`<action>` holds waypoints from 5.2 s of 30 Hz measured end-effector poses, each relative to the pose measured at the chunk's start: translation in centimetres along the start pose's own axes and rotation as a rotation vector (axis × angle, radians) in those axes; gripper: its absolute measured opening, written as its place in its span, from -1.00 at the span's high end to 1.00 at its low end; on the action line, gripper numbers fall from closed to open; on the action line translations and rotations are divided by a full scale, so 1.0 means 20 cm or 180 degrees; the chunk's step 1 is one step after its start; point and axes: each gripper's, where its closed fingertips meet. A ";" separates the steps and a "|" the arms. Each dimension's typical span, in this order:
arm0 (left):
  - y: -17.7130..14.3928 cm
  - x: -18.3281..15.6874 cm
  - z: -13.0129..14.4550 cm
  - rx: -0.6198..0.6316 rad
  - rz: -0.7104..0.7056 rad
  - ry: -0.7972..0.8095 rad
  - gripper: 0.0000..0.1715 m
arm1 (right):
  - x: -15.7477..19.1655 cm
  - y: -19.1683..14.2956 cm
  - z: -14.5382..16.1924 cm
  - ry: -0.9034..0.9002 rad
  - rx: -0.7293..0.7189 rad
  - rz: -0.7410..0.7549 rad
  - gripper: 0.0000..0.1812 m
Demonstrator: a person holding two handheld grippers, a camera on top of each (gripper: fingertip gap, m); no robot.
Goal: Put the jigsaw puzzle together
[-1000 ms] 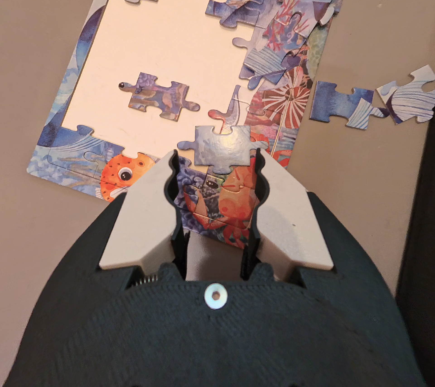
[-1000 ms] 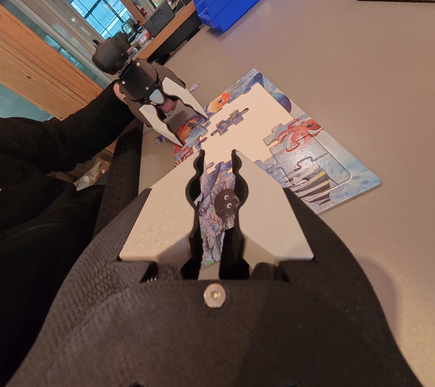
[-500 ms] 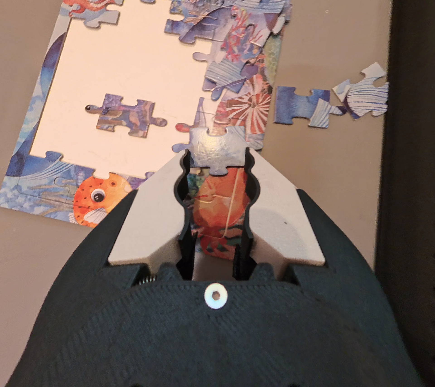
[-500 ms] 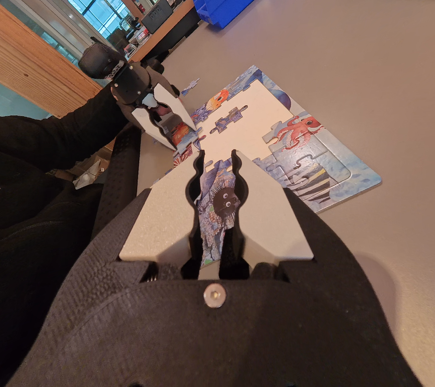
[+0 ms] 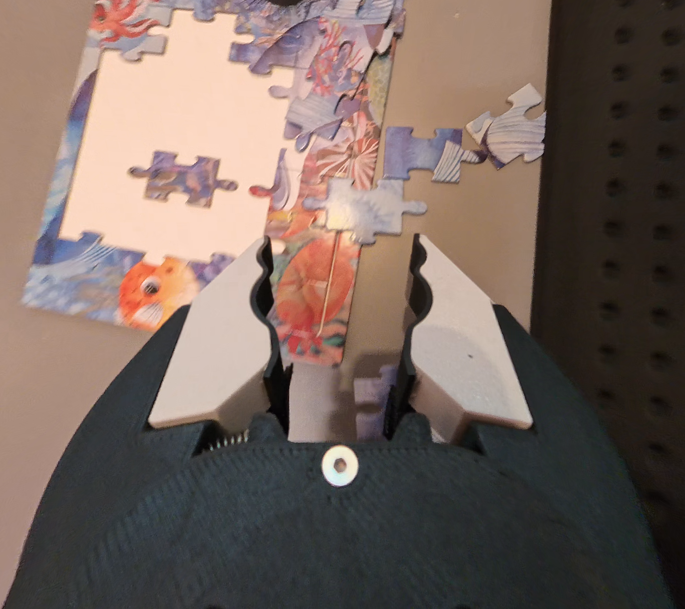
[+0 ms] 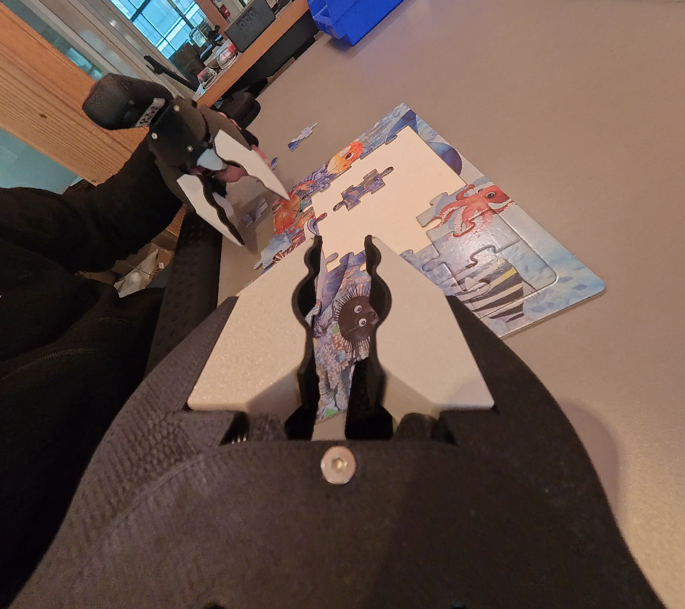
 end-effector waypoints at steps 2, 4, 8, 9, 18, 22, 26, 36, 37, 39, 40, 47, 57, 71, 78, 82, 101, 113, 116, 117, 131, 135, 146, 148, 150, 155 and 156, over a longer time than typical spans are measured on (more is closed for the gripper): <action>-0.12 0.05 0.03 0.0080 -0.0225 0.0011 0.16 | 0.00 0.00 0.00 -0.0002 0.0000 -0.0005 0.75; -0.27 0.07 0.09 0.0166 -0.0415 -0.0062 0.19 | 0.00 0.00 0.00 0.0000 0.0008 -0.0008 0.75; -0.52 0.07 0.24 0.0373 -0.0666 -0.0289 0.25 | 0.00 0.01 0.02 0.0002 0.0041 -0.0001 0.76; -0.56 0.05 0.27 0.0407 -0.0669 -0.0352 0.25 | -0.01 0.01 0.02 0.0005 0.0049 0.0007 0.76; -0.44 -0.16 0.36 0.0397 -0.0288 -0.0380 0.26 | -0.03 0.01 0.05 0.0022 0.0120 0.0049 0.76; -0.37 -0.15 0.42 0.0488 -0.0230 -0.0422 0.28 | -0.03 0.01 0.05 0.0011 0.0116 0.0052 0.76; -0.35 -0.14 0.41 0.0334 -0.0201 -0.0472 0.44 | -0.04 0.00 0.04 0.0029 0.0101 0.0064 0.76; -0.36 -0.14 0.41 0.0204 -0.0198 -0.0400 0.48 | -0.06 0.00 0.07 0.0070 0.0171 0.0092 0.75; -0.37 -0.14 0.41 0.0197 -0.0206 -0.0389 0.48 | -0.06 0.00 0.07 0.0070 0.0175 0.0091 0.75; -0.39 -0.14 0.38 0.0150 -0.0227 -0.0325 0.48 | -0.06 0.01 0.08 0.0070 0.0181 0.0086 0.75; -0.40 -0.13 0.35 0.0127 -0.0258 -0.0276 0.48 | -0.06 0.01 0.08 0.0070 0.0185 0.0084 0.75; -0.36 0.00 0.19 0.0435 -0.0338 0.0434 0.48 | -0.06 0.01 0.09 0.0065 0.0225 0.0096 0.75; -0.23 0.15 0.05 0.0576 -0.0264 0.0897 0.48 | -0.07 0.00 0.08 0.0072 0.0203 0.0111 0.75; 0.04 0.35 0.09 0.0366 0.0201 0.0511 0.48 | -0.08 -0.02 0.08 0.0084 0.0195 0.0117 0.75; 0.06 0.35 0.12 0.0232 0.0286 0.0314 0.48 | -0.09 -0.02 0.09 0.0102 0.0223 0.0127 0.75; 0.06 0.35 0.13 0.0139 0.0322 0.0164 0.48 | -0.09 -0.01 0.10 0.0109 0.0234 0.0128 0.75; 0.06 0.36 0.13 -0.0020 0.0391 -0.0067 0.48 | -0.09 -0.01 0.10 0.0102 0.0257 0.0115 0.75; 0.07 0.36 0.11 -0.0126 0.0354 0.0024 0.48 | -0.08 -0.01 0.10 0.0098 0.0263 0.0112 0.75; 0.07 0.36 0.12 -0.0104 0.0343 0.0022 0.48 | -0.08 -0.01 0.10 0.0096 0.0265 0.0111 0.75; 0.07 0.36 0.13 -0.0095 0.0344 0.0029 0.48 | -0.08 -0.01 0.10 0.0094 0.0265 0.0111 0.75; 0.06 0.37 0.08 -0.0258 0.0240 0.0170 0.49 | -0.01 0.05 0.12 -0.0387 0.0417 0.0110 0.64; 0.02 0.38 -0.01 -0.0363 0.0075 0.0464 0.48 | 0.10 0.21 0.23 -0.0825 0.0779 0.0063 0.59; 0.00 0.31 -0.22 -0.0686 -0.0161 0.1057 0.48 | 0.22 0.58 0.20 0.0135 0.0738 -0.0045 0.61; -0.01 0.32 -0.25 -0.0726 -0.0233 0.1118 0.48 | 0.21 0.62 0.22 0.0292 0.0754 -0.0072 0.60; -0.01 0.31 -0.27 -0.0780 -0.0256 0.1147 0.48 | 0.25 0.64 0.18 0.0481 0.0571 -0.0281 0.67; 0.02 0.33 -0.30 -0.0798 -0.0387 0.1249 0.48 | 0.31 0.64 0.13 0.0624 0.0412 -0.0572 0.95; 0.02 0.33 -0.32 -0.0826 -0.0419 0.1239 0.48 | 0.31 0.63 0.12 0.0623 0.0390 -0.0562 0.96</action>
Point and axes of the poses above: each gripper's, where its closed fingertips meet, y out along the fingers, z out of its underside, x = y × z across the jaws, and after that the axes turned 15 degrees about -x, right-handed
